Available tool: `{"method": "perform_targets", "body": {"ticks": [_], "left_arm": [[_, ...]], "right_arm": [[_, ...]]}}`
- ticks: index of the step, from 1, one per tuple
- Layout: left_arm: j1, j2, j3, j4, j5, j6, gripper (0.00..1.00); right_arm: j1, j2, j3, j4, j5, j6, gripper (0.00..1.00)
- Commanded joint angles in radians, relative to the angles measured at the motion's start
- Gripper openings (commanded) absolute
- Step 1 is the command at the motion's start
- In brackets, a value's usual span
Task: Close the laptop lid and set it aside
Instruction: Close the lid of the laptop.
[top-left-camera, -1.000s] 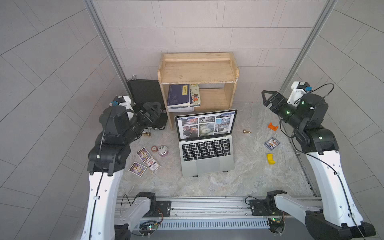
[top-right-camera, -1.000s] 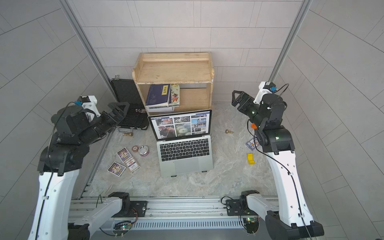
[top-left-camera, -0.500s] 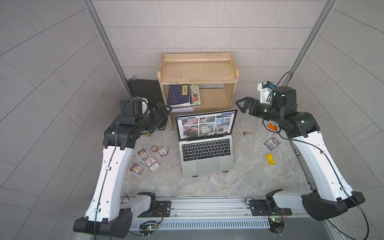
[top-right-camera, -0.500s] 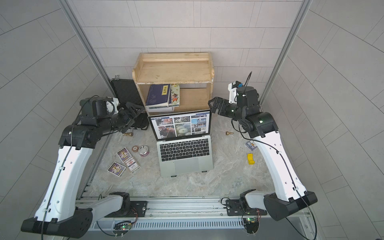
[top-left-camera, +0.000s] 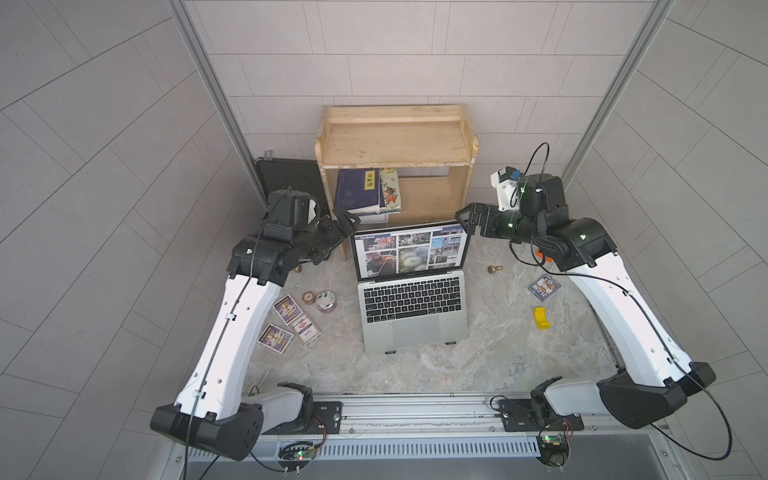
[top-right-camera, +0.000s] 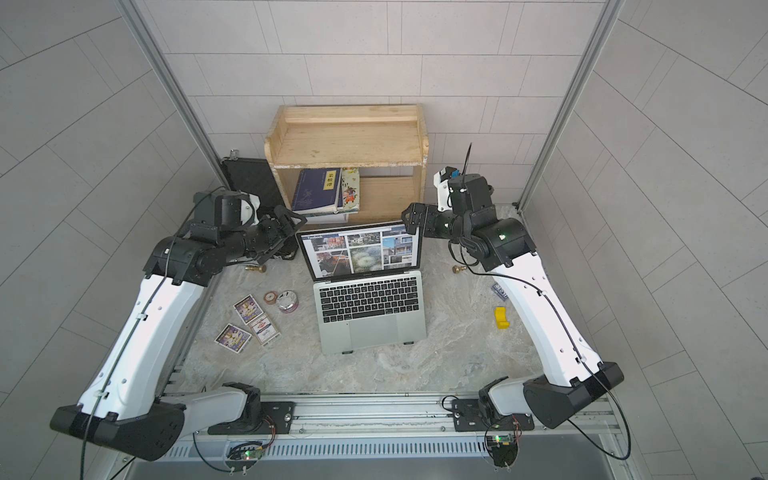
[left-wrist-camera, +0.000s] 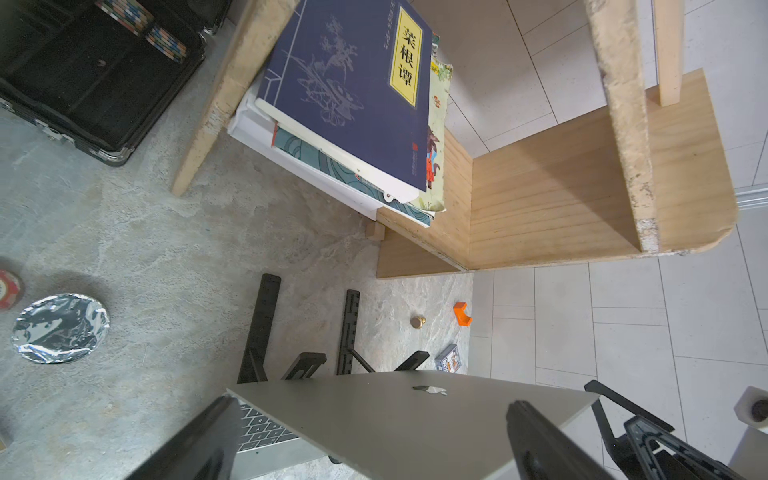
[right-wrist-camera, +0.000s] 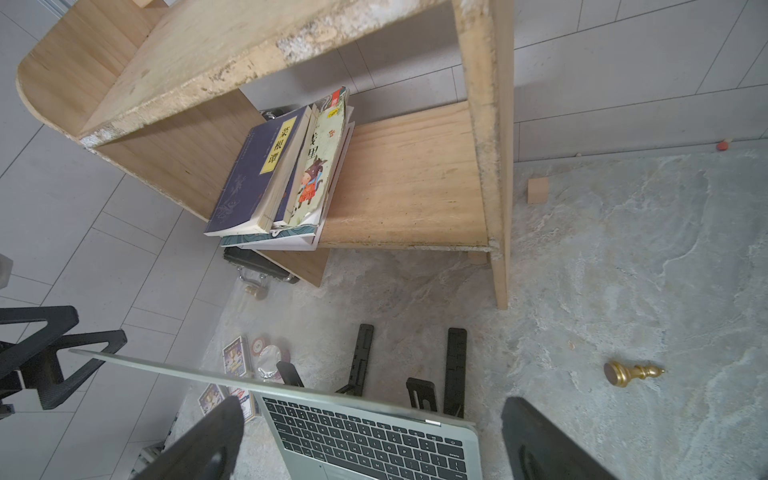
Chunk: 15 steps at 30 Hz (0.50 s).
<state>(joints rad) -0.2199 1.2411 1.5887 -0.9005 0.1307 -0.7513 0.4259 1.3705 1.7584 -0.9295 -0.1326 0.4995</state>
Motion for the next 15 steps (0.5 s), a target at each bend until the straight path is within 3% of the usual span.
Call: {"method": "perform_targets", "body": {"ticks": [1, 15], "left_arm": [[-0.012, 0.013, 0.04, -0.005, -0.027, 0.021, 1.0], [-0.082, 0.041, 0.052, -0.033, -0.122, 0.086, 1.0]], "right_arm": [[0.008, 0.01, 0.021, -0.01, 0.035, -0.026, 1.0], [0.011, 0.075, 0.071, -0.019, 0.086, -0.061, 1.0]]}}
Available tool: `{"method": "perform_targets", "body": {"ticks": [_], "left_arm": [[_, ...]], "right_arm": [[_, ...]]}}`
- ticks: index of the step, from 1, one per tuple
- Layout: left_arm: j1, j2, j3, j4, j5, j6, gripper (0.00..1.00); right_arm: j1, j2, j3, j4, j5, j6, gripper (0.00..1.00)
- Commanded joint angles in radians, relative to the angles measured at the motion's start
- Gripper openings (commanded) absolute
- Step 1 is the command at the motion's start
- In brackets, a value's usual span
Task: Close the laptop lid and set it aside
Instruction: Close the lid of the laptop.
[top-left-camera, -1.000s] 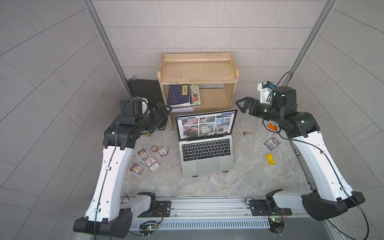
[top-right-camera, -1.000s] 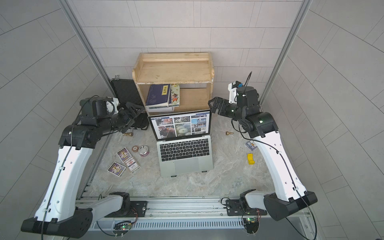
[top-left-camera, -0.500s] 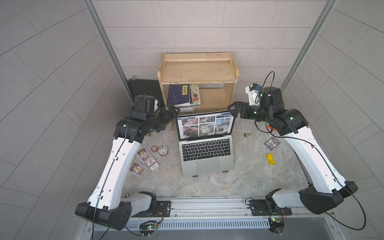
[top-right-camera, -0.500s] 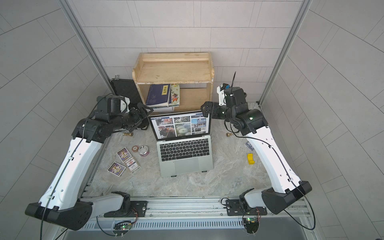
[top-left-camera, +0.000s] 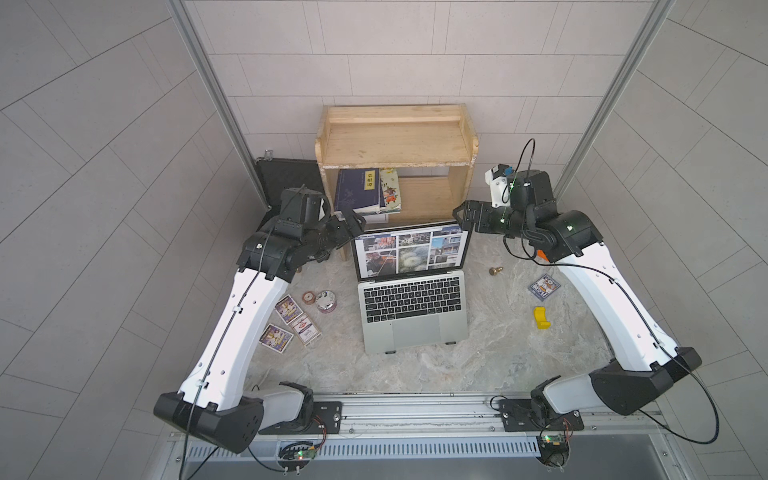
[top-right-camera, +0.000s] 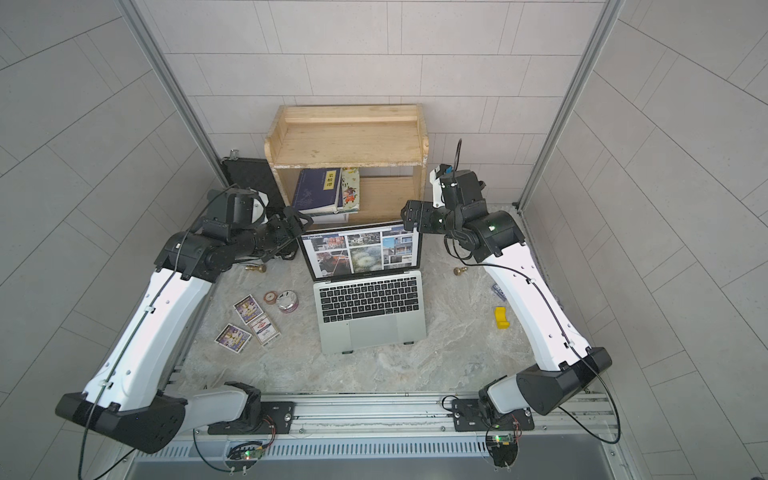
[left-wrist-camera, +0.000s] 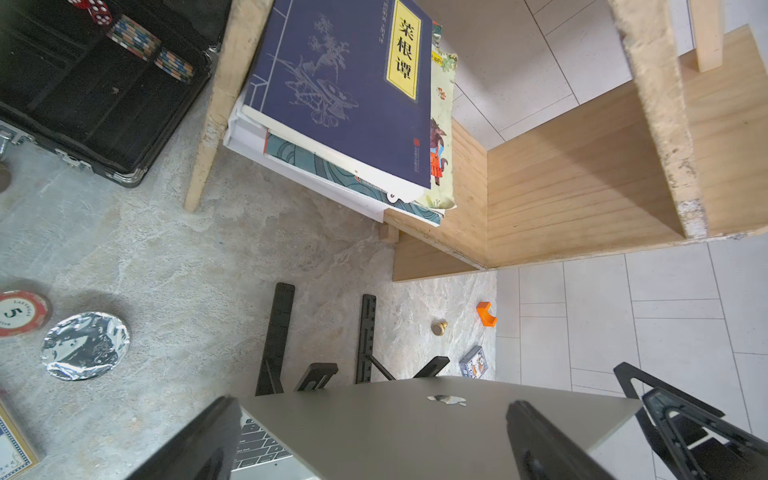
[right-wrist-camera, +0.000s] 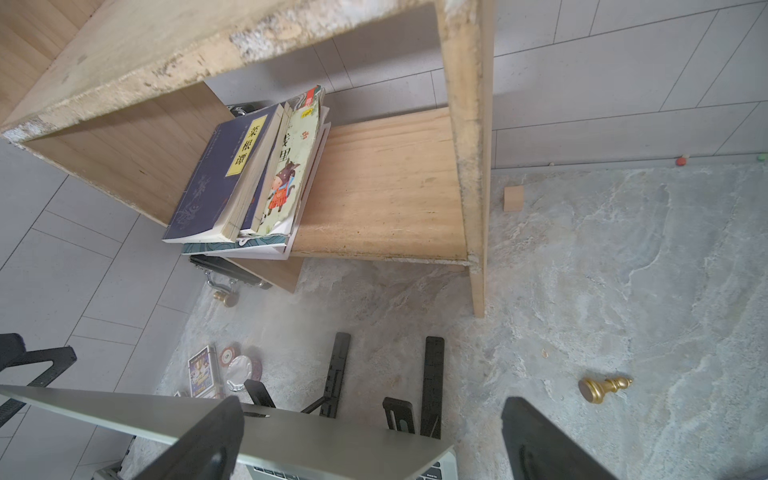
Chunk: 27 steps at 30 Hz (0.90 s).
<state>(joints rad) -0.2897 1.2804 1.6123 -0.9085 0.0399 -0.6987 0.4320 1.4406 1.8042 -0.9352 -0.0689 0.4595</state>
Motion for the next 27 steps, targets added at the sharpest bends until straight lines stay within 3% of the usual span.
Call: {"method": "perform_targets", "body": {"ticks": [1, 27], "left_arm": [[-0.017, 0.003, 0.03, -0.029, -0.041, 0.04, 1.0], [-0.102, -0.065, -0.021, -0.051, -0.1, 0.061, 1.0]], "right_arm": [[0.006, 0.008, 0.028, -0.014, 0.025, -0.023, 1.0], [0.054, -0.01, 0.002, -0.033, 0.08, -0.045, 1.0]]}}
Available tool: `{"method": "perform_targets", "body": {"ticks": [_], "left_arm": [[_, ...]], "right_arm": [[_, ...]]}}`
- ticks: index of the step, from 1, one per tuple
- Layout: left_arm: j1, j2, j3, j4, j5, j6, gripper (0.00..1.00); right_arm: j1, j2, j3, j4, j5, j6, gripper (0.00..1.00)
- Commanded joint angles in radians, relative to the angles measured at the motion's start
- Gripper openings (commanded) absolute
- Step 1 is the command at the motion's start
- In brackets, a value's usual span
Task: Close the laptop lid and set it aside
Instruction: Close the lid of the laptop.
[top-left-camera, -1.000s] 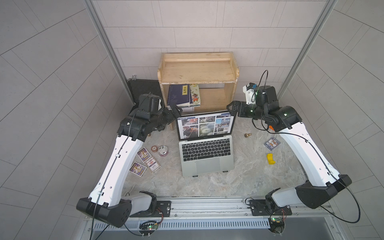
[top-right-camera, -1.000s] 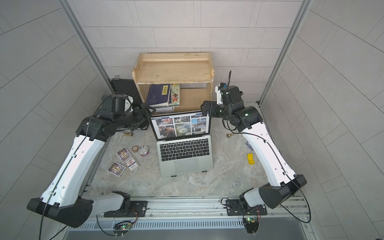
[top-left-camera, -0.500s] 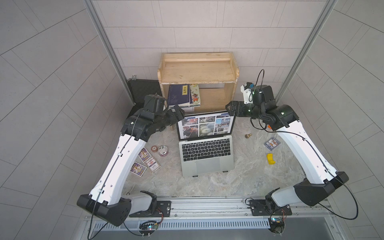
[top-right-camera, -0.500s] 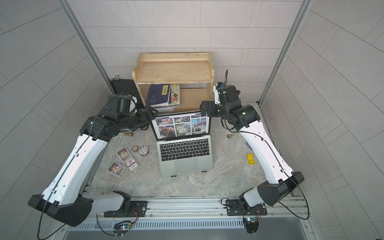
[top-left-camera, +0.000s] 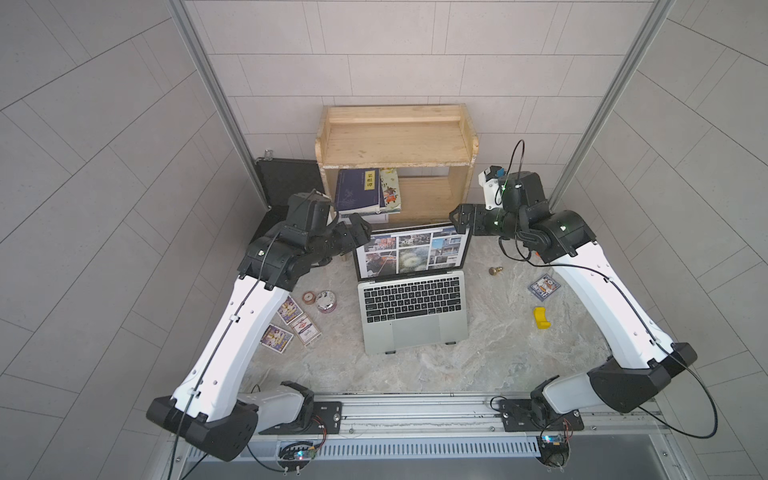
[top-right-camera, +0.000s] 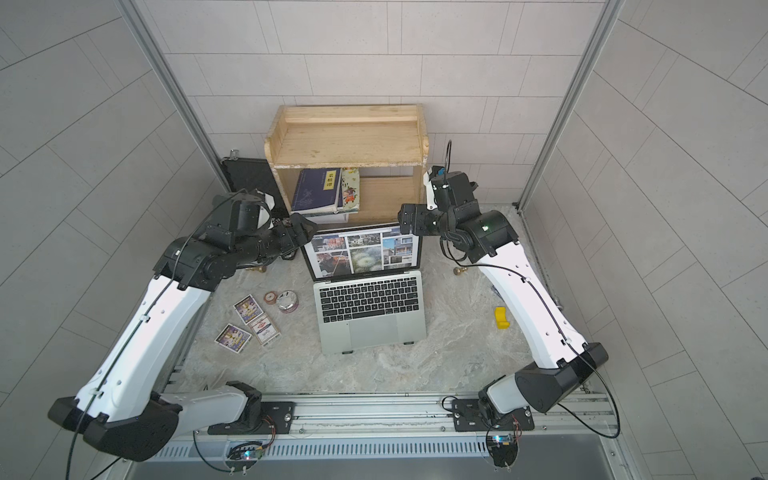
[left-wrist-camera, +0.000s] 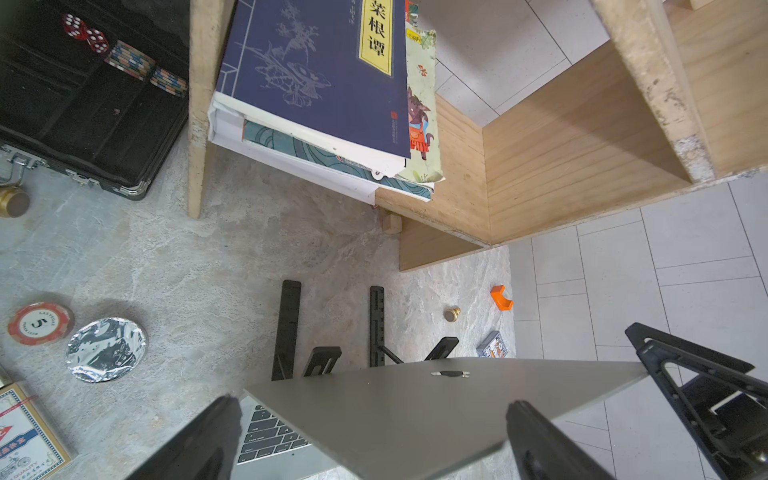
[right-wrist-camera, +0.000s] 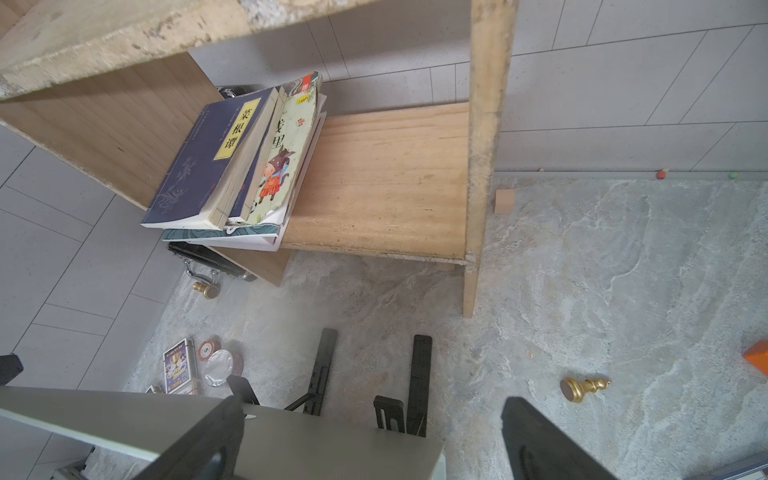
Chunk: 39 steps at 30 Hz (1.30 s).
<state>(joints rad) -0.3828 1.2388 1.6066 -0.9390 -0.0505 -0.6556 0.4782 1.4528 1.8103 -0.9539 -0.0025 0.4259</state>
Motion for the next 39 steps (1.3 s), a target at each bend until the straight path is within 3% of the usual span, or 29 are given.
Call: {"method": "perform_targets", "body": {"ticks": [1, 21, 29, 39], "left_arm": [[-0.013, -0.026, -0.018, -0.021, -0.009, 0.017, 1.0], [-0.079, -0.067, -0.003, -0.029, -0.087, 0.02, 1.0], [-0.077, -0.01, 0.098, -0.061, -0.159, 0.053, 1.0], [-0.079, 0.054, 0.072, -0.043, -0.218, 0.075, 1.0]], "right_arm": [[0.01, -0.024, -0.008, -0.013, 0.015, -0.012, 1.0], [0.024, -0.055, -0.039, -0.016, 0.03, -0.019, 1.0], [0.028, -0.06, -0.042, -0.017, 0.035, -0.025, 1.0], [0.029, -0.068, -0.057, -0.01, 0.031, -0.027, 1.0]]}}
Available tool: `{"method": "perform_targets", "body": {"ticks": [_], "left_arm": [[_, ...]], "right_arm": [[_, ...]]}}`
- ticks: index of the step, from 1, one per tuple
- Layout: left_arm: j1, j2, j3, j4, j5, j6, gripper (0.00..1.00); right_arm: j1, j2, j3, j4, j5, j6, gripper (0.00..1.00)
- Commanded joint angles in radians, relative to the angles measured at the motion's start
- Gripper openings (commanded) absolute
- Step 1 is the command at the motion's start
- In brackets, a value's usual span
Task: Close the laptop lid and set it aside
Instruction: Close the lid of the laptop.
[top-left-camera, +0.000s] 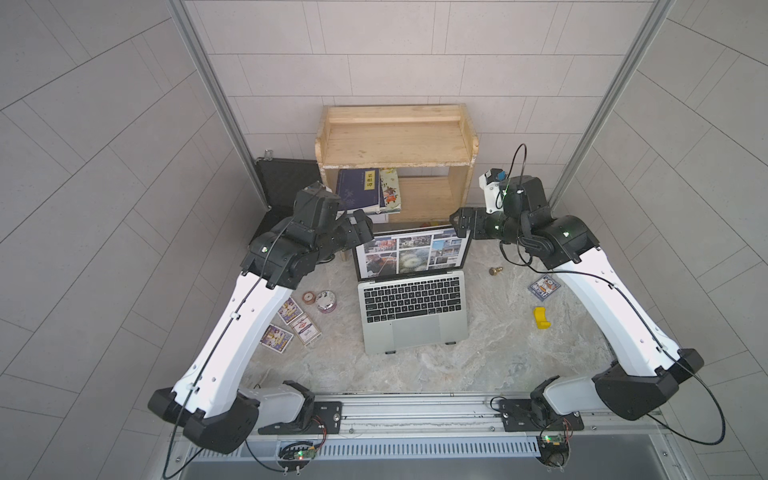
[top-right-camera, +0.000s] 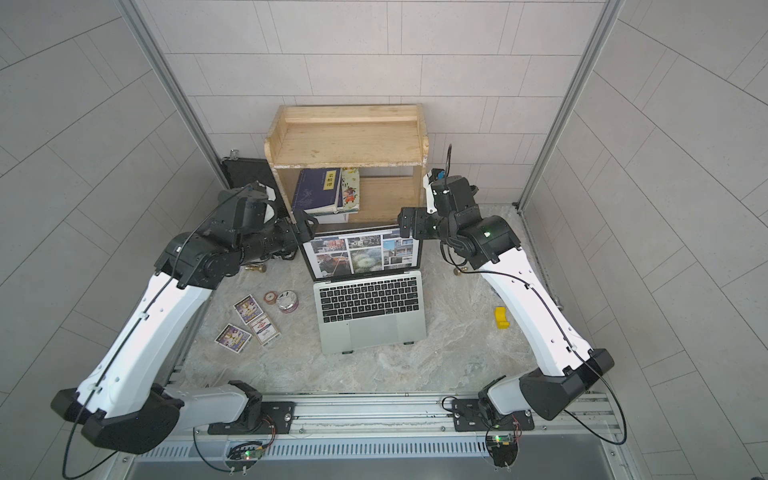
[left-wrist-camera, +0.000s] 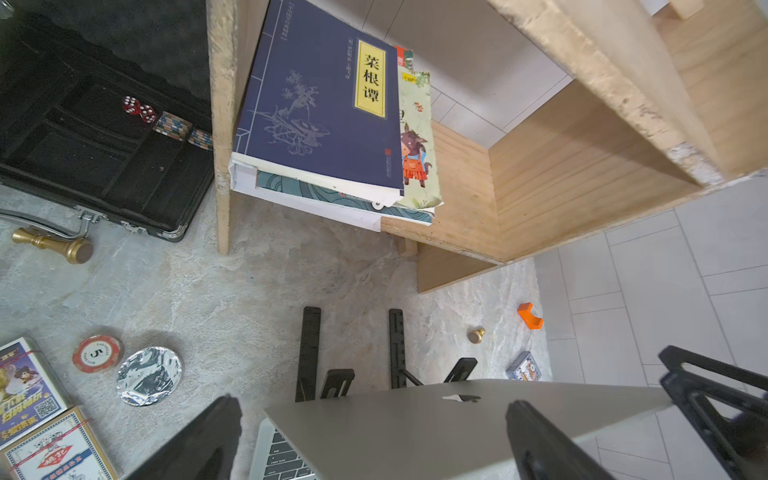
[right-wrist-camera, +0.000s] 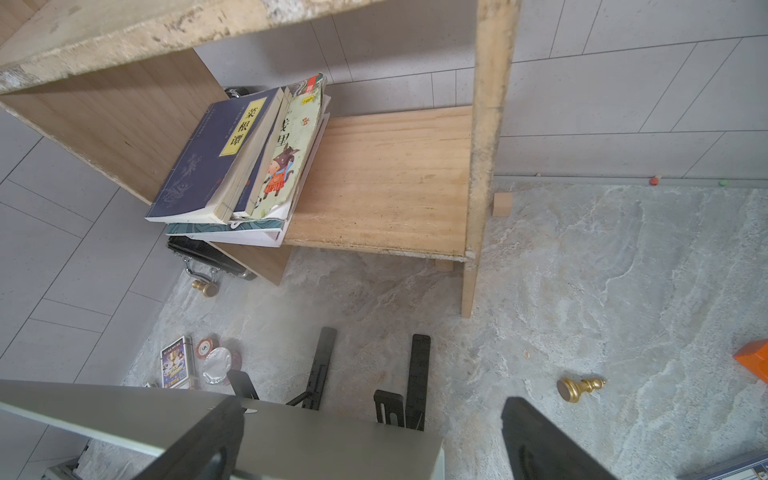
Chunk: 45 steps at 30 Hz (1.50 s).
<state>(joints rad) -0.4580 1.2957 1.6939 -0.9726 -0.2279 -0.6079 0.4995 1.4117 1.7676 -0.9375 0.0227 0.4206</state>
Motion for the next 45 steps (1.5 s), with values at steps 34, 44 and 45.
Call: {"method": "perform_targets", "body": {"ticks": [34, 44, 45], "left_arm": [[-0.066, -0.137, -0.18, 0.004, 0.048, -0.015, 1.0], [-0.098, -0.182, -0.236, 0.004, 0.037, -0.034, 1.0], [-0.102, -0.187, -0.241, 0.004, 0.036, -0.036, 1.0]], "right_arm": [[0.036, -0.159, -0.177, 0.009, 0.015, 0.012, 0.99], [0.046, -0.198, -0.216, 0.009, 0.019, 0.022, 0.99], [0.046, -0.202, -0.221, 0.009, 0.02, 0.022, 0.99]]}}
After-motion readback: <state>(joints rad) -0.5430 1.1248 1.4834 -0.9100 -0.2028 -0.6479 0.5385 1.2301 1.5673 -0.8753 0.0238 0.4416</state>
